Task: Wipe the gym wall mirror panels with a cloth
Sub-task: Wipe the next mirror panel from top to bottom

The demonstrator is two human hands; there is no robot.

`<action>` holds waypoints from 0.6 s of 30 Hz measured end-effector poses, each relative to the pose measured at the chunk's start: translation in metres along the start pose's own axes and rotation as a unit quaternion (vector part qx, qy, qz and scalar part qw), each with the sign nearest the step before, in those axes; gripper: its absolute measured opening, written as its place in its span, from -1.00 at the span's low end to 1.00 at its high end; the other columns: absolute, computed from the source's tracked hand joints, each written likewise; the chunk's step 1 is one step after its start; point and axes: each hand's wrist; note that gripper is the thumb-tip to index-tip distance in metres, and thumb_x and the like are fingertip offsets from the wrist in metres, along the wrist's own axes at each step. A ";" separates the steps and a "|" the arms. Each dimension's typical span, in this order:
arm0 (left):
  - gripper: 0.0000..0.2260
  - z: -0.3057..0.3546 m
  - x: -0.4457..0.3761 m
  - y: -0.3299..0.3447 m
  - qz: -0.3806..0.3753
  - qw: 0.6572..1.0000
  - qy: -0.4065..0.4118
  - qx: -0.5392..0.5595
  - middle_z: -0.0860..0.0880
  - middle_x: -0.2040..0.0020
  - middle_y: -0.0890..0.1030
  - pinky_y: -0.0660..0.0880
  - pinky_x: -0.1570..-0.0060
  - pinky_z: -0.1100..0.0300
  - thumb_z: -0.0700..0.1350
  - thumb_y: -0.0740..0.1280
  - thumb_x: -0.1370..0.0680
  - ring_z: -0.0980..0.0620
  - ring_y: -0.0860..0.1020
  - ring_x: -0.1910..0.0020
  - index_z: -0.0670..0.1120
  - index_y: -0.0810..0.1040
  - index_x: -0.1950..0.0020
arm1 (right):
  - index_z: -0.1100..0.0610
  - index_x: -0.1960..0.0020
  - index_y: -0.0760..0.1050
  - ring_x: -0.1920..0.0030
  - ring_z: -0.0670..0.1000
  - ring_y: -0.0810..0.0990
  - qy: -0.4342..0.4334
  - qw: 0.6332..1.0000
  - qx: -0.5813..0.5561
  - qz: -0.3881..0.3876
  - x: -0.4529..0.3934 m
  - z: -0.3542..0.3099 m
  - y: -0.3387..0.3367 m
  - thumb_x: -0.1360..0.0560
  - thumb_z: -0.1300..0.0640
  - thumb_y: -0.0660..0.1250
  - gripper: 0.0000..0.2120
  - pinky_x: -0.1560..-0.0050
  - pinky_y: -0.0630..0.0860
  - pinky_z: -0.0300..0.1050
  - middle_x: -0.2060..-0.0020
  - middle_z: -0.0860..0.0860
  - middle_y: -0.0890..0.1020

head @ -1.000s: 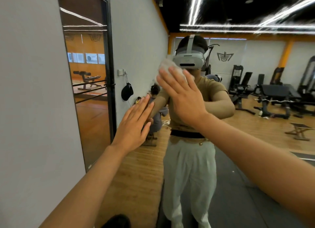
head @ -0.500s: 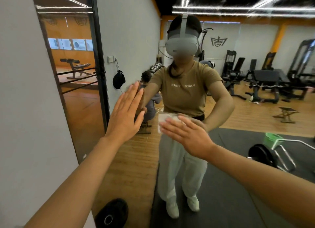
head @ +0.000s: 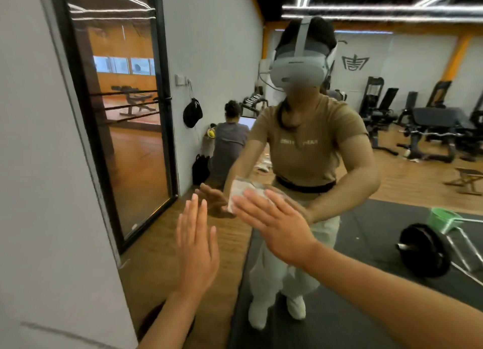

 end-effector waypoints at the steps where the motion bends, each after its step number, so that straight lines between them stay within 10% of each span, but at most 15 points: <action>1: -0.52 -0.007 0.012 0.010 0.001 1.000 -0.004 0.005 0.06 -0.63 0.00 -0.02 -0.55 0.02 -0.05 0.04 -0.68 0.04 0.00 -0.61 -0.09 0.10 -0.60 | 0.10 -0.60 -0.03 -0.58 0.13 -0.23 -0.062 0.995 0.021 -0.071 0.020 -0.023 0.013 -0.53 0.09 0.13 -0.31 -0.48 -0.49 0.11 -0.58 0.07 -0.11; 5: -0.51 -0.028 0.048 0.044 -0.001 1.000 0.009 0.013 0.04 -0.64 0.01 0.03 -0.54 -0.04 -0.02 0.03 -0.68 0.05 -0.01 -0.61 -0.09 0.11 -0.60 | 0.12 -0.56 -0.33 -0.47 0.10 -0.46 -0.194 0.958 0.076 -0.195 0.069 -0.069 0.042 -0.62 0.03 0.11 -0.26 -0.24 -0.74 0.10 -0.55 0.06 -0.30; 9: -0.49 -0.030 0.062 0.068 0.034 0.998 0.042 0.021 0.00 -0.64 0.02 -0.07 -0.56 0.09 -0.01 0.07 -0.67 0.03 -0.02 -0.61 -0.10 0.08 -0.61 | 0.11 -0.54 0.26 -0.54 0.08 0.21 -0.085 0.996 0.029 0.007 0.049 -0.041 0.039 -0.51 0.15 0.02 -0.42 -0.53 -0.11 0.07 -0.53 0.06 0.28; 18: -0.33 -0.021 0.056 0.110 0.147 0.989 0.018 0.014 0.02 -0.64 -0.07 -0.22 -0.55 0.13 0.23 0.02 -0.61 0.06 -0.14 -0.60 -0.07 -0.03 -0.63 | 0.05 -0.58 0.18 -0.58 0.10 0.08 0.215 0.948 0.012 0.233 0.028 0.053 0.005 -0.61 0.15 0.05 -0.48 -0.56 -0.14 0.01 -0.56 0.03 0.21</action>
Point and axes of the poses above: each hand's wrist, its own x-axis away from the middle knuckle, its own y-axis out of the palm, z = x × y
